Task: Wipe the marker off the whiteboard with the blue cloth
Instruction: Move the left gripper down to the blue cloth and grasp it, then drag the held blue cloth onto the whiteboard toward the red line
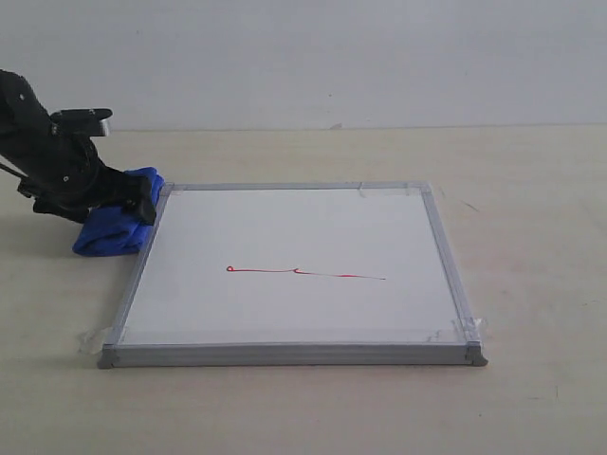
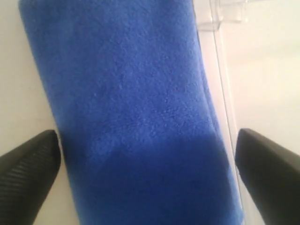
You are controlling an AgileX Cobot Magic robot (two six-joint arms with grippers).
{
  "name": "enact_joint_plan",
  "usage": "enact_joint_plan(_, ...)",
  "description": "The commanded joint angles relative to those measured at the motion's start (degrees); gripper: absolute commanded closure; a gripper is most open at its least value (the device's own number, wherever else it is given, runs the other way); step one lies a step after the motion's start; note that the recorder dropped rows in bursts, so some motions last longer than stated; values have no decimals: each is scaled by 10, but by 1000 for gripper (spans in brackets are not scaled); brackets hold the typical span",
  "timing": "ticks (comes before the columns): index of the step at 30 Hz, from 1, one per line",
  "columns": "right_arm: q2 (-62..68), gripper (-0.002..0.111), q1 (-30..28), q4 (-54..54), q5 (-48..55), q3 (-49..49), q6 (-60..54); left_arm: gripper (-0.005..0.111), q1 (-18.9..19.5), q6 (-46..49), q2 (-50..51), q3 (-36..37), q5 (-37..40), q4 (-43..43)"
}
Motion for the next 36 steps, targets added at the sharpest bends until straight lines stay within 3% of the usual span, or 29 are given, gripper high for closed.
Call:
enact_joint_plan(1, -3, 107, 0, -3, -3, -1, -1, 13, -3, 1, -1, -4, -27, -8)
enact_joint_plan(25, -3, 107, 0, -3, -4, -1, -1, 14, -3, 1, 40, -4, -83, -8)
enact_joint_plan(28, -3, 107, 0, -3, -4, -1, -1, 31, -3, 1, 40, -4, -83, -8)
enact_joint_plan(35, -3, 107, 0, -3, -4, -1, -1, 103, -3, 1, 38, -5, -80, 3)
enact_joint_plan(36, -3, 107, 0, -3, -4, -1, -1, 102, -3, 4, 32, -7, -77, 18)
